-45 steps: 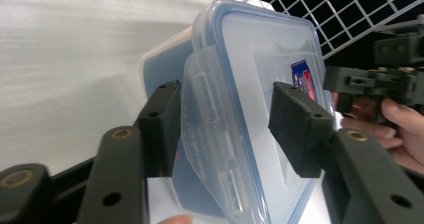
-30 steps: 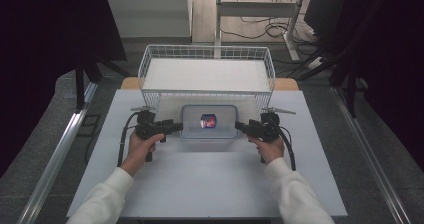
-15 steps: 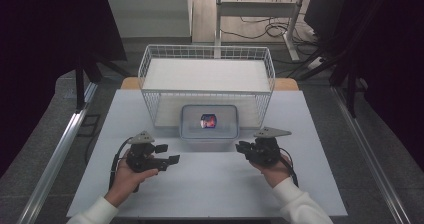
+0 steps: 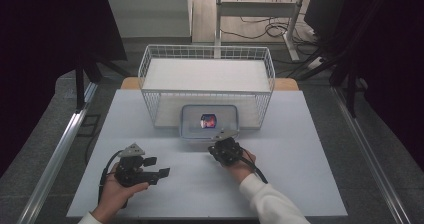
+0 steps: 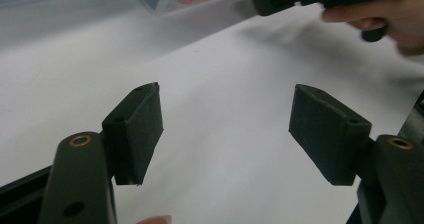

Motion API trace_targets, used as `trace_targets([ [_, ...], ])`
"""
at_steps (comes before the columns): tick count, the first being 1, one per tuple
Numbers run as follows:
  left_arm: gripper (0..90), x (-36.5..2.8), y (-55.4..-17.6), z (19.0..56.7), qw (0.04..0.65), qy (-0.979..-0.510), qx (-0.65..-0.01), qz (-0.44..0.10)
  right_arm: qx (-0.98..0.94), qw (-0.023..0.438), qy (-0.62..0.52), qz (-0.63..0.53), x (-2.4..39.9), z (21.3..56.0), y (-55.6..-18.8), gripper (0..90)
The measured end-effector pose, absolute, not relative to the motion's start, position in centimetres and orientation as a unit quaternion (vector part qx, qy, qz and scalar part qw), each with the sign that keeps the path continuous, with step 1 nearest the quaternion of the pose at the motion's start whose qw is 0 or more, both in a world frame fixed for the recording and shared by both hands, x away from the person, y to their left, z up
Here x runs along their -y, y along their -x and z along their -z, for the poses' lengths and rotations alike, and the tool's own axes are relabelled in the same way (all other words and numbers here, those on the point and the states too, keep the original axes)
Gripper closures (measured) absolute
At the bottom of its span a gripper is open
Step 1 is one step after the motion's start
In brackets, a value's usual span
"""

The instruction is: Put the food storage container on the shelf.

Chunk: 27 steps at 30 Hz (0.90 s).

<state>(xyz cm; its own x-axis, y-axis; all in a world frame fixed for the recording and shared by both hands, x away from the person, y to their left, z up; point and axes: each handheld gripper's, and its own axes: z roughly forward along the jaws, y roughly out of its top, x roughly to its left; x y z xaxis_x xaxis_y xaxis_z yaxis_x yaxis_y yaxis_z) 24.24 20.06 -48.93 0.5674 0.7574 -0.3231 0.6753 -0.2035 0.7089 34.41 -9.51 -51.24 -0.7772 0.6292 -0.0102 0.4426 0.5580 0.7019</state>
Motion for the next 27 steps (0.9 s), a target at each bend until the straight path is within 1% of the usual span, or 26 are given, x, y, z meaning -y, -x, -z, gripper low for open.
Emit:
trace_targets([
  [2,29.1,-20.5,-24.1,48.9,0.432,-0.770,-0.466,-0.048,-0.869,0.128,-0.317,-0.359,8.9,51.8,-35.2,88.9],
  [4,29.2,-20.8,-24.2,48.9,0.434,-0.770,-0.466,-0.049,-0.863,0.135,-0.323,-0.363,8.8,51.9,-35.8,88.9],
  [8,29.2,-20.9,-24.2,49.1,0.434,-0.770,-0.466,-0.047,-0.857,0.124,-0.328,-0.378,8.8,51.1,-36.3,89.0],
  [11,29.2,-20.9,-24.1,49.2,0.433,-0.771,-0.464,-0.047,-0.851,0.143,-0.331,-0.381,8.4,50.4,-36.5,89.0],
  [14,29.2,-20.8,-24.0,49.1,0.435,-0.770,-0.463,-0.048,-0.843,0.145,-0.347,-0.385,8.1,49.7,-37.3,89.0],
  [27,29.1,-21.4,-24.0,49.2,0.439,-0.767,-0.467,-0.047,-0.819,0.153,-0.397,-0.385,8.0,49.7,-41.7,89.0],
])
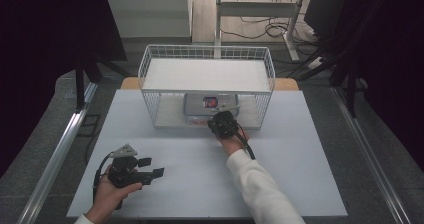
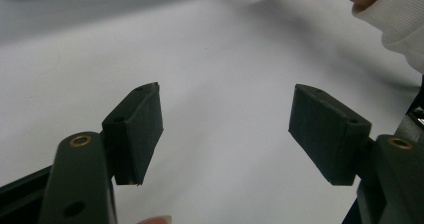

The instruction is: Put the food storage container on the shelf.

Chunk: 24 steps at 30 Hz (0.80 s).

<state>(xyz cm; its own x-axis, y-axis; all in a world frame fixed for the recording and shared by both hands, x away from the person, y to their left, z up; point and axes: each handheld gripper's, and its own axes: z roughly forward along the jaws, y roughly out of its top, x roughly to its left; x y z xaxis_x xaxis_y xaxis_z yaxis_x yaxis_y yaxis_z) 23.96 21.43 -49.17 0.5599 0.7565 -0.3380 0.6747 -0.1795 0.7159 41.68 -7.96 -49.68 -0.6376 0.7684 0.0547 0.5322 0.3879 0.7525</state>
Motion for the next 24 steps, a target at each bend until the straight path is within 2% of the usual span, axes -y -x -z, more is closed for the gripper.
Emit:
trace_targets([
  [7,29.1,-21.5,-23.9,49.2,0.440,-0.766,-0.466,-0.046,-0.818,0.150,-0.398,-0.388,8.1,49.4,-41.6,88.9],
  [11,29.1,-21.4,-23.9,49.3,0.438,-0.766,-0.467,-0.047,-0.831,0.139,-0.364,-0.397,9.4,48.0,-38.5,88.9],
  [17,29.0,-21.3,-23.9,49.2,0.435,-0.769,-0.466,-0.051,-0.841,0.118,-0.333,-0.411,14.3,45.8,-32.2,88.8],
  [21,28.8,-20.9,-23.8,49.1,0.432,-0.773,-0.460,-0.058,-0.834,0.119,-0.334,-0.422,18.3,45.5,-28.7,88.7],
  [24,28.7,-20.7,-23.7,48.9,0.433,-0.775,-0.455,-0.064,-0.833,0.116,-0.337,-0.423,20.0,45.5,-27.4,88.6],
])
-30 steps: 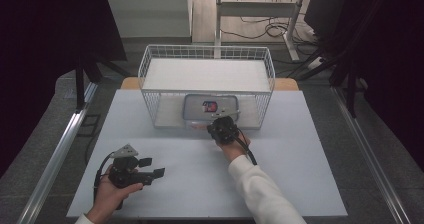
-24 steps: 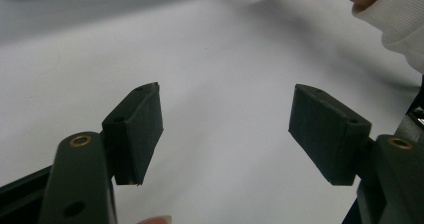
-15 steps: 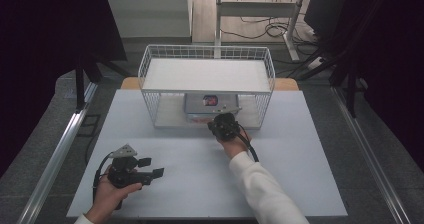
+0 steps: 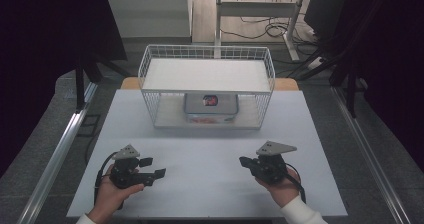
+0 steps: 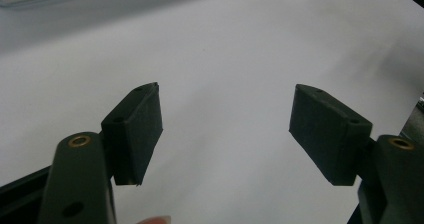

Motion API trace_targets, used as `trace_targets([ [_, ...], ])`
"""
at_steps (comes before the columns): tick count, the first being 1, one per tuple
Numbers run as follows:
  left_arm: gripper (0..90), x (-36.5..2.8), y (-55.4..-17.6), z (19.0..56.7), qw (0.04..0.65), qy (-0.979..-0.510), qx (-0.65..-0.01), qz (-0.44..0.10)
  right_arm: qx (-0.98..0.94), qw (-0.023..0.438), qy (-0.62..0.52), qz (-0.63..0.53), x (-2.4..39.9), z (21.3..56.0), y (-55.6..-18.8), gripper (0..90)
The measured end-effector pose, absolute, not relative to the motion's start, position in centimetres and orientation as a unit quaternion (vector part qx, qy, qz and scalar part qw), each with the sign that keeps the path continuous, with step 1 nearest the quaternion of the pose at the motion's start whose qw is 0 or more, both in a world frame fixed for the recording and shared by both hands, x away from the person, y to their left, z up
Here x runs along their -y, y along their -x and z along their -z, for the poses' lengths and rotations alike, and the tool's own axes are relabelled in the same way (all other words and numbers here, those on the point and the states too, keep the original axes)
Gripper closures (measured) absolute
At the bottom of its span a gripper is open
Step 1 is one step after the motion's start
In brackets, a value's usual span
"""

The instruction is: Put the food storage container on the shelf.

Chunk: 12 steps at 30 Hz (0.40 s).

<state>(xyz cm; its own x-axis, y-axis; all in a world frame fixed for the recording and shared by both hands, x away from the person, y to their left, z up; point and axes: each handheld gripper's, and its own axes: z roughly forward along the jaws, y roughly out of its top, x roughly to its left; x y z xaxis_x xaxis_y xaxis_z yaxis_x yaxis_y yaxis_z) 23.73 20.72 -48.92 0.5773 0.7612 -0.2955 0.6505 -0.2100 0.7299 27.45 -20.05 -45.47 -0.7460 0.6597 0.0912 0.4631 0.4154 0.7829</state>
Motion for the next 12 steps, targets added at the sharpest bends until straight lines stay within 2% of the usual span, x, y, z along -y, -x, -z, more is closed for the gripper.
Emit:
trace_targets([
  [3,28.7,-20.68,-23.64,48.85,0.433,-0.778,-0.450,-0.068,-0.832,0.118,-0.335,-0.426,20.93,45.32,-26.77,87.6],
  [5,28.6,-20.68,-23.63,48.86,0.434,-0.778,-0.449,-0.068,-0.837,0.120,-0.325,-0.424,21.06,45.41,-26.62,83.6],
  [6,28.5,-20.69,-23.63,48.86,0.435,-0.778,-0.448,-0.068,-0.837,0.122,-0.323,-0.424,21.05,45.47,-26.59,75.9],
  [7,28.4,-20.70,-23.64,48.86,0.435,-0.779,-0.447,-0.068,-0.836,0.128,-0.320,-0.427,20.97,45.47,-26.57,60.7],
  [9,28.3,-20.72,-23.69,48.81,0.437,-0.777,-0.448,-0.066,-0.831,0.138,-0.325,-0.430,20.69,45.36,-26.47,41.5],
  [12,28.2,-20.74,-23.96,48.79,0.438,-0.776,-0.450,-0.065,-0.831,0.131,-0.316,-0.439,20.49,45.33,-26.32,29.6],
])
